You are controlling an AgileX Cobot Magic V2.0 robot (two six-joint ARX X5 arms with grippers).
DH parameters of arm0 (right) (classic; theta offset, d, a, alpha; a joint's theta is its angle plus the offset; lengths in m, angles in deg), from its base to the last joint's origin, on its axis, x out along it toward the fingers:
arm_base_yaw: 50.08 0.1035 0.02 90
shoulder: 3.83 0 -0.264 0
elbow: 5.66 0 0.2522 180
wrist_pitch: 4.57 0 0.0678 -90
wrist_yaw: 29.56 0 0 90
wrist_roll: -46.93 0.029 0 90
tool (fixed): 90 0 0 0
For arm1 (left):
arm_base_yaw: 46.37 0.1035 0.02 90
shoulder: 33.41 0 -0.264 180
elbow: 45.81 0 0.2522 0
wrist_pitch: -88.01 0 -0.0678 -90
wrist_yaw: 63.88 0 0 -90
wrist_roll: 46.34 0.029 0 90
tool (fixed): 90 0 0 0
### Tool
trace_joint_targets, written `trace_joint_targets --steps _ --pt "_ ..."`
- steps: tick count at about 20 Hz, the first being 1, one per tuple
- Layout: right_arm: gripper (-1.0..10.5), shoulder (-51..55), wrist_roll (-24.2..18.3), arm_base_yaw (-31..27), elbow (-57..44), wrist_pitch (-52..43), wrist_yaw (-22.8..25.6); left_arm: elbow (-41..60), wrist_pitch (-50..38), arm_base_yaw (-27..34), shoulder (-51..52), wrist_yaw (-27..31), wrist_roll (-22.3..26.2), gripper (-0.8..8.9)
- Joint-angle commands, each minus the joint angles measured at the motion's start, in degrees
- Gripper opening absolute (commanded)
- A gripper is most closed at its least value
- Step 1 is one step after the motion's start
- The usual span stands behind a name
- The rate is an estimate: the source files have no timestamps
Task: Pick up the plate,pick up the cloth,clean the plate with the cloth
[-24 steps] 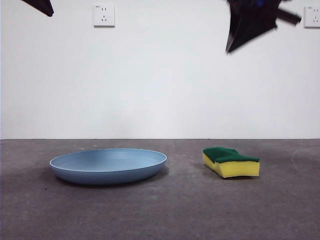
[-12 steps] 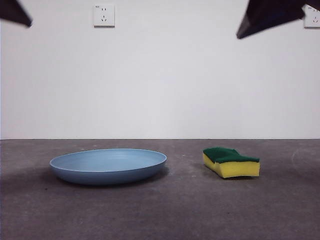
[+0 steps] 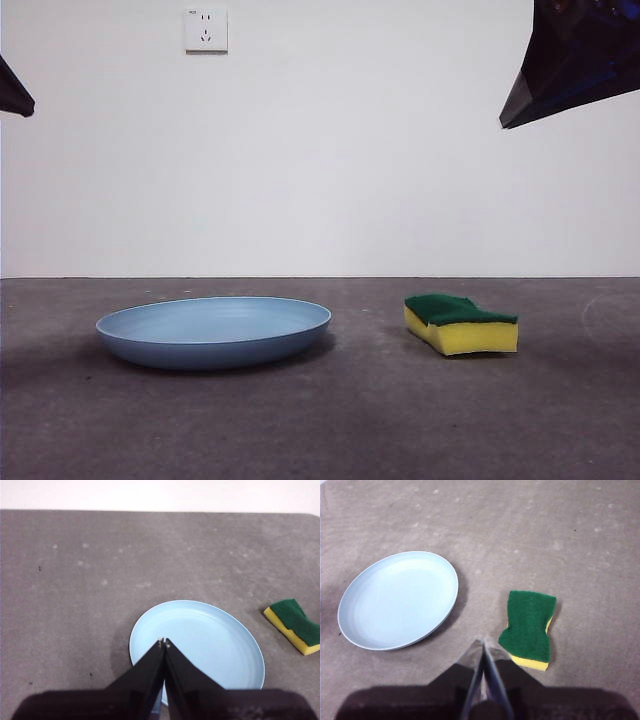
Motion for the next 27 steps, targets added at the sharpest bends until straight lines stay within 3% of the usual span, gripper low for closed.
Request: trace_joint_targets --steps 1,7,9,13,16,23,27 --pt "0.0 -0.02 0.66 0.04 -0.28 -0.31 0.15 0.20 -0.42 -0.17 -0.04 0.24 -0.63 -0.03" --pt "0.0 -0.02 0.66 0.04 -0.28 -0.31 0.15 0.20 -0.26 -0.24 -0.04 0.52 -0.63 -0.03" --pt "0.0 -0.02 0.66 0.04 -0.28 -0.31 0.17 0.22 -0.09 0.28 1.57 3.82 5.70 -0.03" --pt "0.0 -0.02 0.66 0.04 -0.28 -0.31 0.15 4.55 -4.94 3.30 8.20 3.26 11.06 -0.03" --pt "0.0 -0.02 0.63 0.04 -0.28 -0.31 0.17 14.19 -10.58 6.82 17.51 2.21 9.70 -0.03" --pt "0.0 -0.02 0.66 0.04 -0.28 -0.31 0.17 27.63 -10.75 13.07 33.00 1.84 7.98 -0.03" --pt "0.0 -0.02 0.63 0.04 -0.28 -0.31 0.15 28.24 -3.32 14.67 35.10 1.86 7.80 -0.03"
